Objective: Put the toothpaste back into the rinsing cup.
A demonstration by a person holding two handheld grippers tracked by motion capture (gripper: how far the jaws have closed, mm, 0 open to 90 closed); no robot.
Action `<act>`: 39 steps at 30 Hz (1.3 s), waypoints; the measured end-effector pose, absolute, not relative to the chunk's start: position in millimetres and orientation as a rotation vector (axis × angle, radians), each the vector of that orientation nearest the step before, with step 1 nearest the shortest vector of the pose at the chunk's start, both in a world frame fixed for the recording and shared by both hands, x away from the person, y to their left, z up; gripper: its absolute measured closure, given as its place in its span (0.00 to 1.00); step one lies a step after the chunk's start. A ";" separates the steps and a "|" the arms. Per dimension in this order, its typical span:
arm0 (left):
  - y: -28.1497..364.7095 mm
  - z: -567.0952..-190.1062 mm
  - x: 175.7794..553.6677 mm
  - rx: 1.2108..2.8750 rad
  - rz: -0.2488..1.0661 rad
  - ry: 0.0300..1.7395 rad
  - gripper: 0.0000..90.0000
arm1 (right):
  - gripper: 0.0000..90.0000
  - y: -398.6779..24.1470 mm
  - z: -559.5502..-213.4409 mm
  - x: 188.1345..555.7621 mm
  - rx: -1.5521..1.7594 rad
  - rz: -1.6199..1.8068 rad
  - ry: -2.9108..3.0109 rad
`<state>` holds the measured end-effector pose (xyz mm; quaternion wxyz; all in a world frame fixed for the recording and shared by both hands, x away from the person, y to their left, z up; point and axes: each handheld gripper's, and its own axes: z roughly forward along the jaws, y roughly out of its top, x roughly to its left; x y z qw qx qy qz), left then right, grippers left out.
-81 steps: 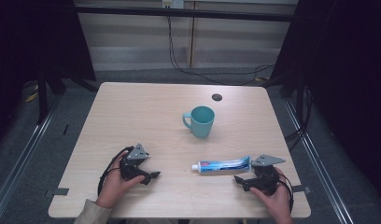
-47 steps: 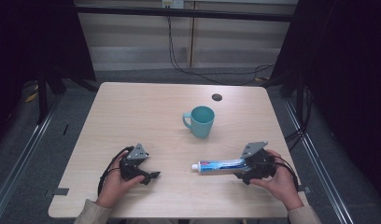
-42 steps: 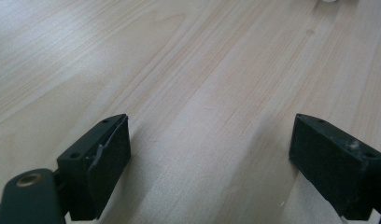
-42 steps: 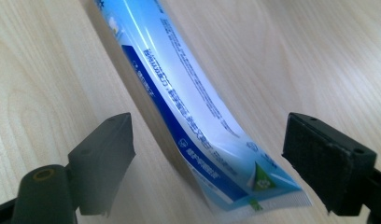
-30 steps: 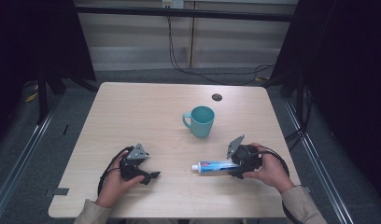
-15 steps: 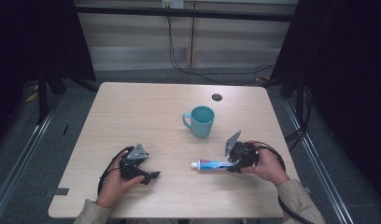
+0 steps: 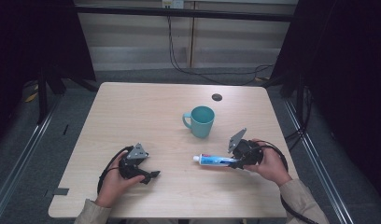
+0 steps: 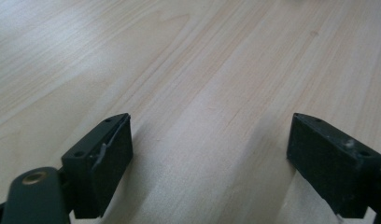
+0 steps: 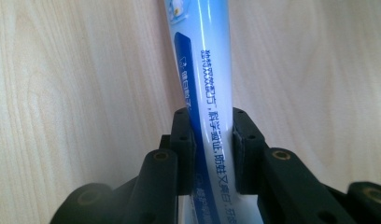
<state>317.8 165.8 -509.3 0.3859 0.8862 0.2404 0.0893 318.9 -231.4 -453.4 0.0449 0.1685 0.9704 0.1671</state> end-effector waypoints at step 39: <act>83.8 -428.1 344.1 2.453 0.233 0.381 0.28 | 0.83 -199.8 -407.0 334.7 0.440 0.522 2.977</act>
